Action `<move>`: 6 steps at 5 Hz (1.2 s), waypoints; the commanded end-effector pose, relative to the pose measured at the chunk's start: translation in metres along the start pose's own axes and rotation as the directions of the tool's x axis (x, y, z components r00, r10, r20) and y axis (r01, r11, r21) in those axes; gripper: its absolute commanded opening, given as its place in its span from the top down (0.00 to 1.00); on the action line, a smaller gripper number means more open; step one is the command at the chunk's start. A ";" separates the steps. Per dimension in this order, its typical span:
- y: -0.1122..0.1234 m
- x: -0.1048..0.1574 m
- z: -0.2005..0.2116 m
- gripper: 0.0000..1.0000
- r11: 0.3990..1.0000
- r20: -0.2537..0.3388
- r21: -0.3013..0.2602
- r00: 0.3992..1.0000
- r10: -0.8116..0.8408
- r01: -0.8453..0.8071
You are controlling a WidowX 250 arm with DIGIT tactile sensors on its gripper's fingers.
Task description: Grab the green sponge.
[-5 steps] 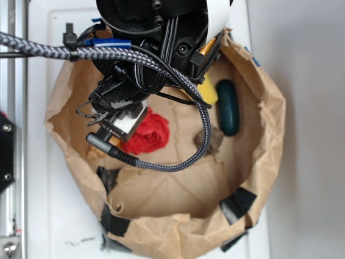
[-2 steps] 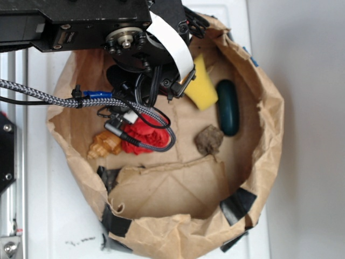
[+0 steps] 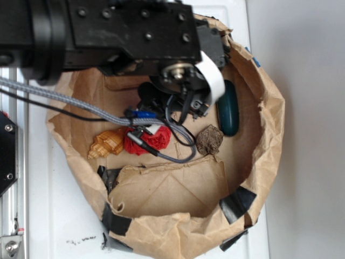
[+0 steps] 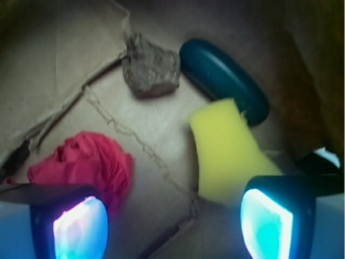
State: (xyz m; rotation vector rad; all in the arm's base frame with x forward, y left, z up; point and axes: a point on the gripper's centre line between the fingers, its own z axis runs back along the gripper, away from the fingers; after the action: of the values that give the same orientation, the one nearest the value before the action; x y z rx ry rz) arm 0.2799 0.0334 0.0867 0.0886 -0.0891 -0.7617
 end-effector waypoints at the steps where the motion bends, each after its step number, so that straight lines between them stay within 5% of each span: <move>1: 0.014 0.023 0.010 0.00 0.998 0.047 0.062 0.999 -0.024 0.021; 6: 0.053 0.031 -0.004 0.00 0.993 0.055 0.108 0.997 -0.046 0.039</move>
State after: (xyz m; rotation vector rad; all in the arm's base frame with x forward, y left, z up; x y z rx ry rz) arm 0.3251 0.0438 0.0716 0.1320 -0.1167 -0.8200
